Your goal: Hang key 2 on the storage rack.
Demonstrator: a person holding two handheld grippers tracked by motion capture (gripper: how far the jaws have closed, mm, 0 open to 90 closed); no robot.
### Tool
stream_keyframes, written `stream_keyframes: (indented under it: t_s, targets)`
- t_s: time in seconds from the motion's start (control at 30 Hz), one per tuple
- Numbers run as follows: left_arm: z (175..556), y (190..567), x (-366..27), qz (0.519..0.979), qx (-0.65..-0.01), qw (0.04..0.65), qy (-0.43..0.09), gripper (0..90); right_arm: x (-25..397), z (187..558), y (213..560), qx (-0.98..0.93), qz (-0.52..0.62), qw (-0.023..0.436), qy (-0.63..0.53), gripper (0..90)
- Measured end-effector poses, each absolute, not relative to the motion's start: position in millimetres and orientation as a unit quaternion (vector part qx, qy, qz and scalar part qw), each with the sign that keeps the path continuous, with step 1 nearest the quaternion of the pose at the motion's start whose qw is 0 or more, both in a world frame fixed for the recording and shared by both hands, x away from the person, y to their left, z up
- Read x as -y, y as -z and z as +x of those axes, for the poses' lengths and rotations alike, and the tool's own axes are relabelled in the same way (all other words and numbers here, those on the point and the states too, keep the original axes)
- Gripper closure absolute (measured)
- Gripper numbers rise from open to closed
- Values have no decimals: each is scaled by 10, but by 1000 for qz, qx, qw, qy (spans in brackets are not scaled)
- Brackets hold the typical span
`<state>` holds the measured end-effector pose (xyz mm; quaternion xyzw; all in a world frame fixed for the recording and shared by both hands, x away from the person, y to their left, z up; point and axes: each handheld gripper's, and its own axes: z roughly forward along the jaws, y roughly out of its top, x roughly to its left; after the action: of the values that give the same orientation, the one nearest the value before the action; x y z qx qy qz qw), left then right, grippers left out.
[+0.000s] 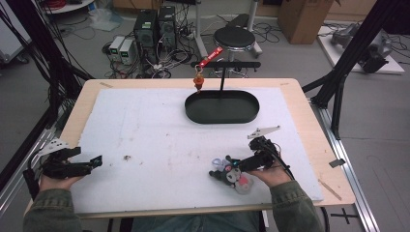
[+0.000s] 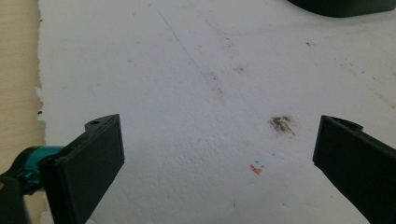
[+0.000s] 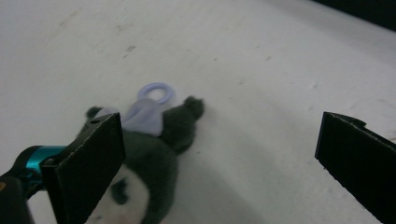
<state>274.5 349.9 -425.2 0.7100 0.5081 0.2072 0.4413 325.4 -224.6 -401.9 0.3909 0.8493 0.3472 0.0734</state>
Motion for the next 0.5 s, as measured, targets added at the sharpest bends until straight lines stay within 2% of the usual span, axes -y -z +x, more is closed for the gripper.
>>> stream_keyframes:
  t_s: [0.5]
  targets:
    - [2731,4250,-3486,716,-502,436,-214,24,2042,3106,4056,-888,347,13,-302,4]
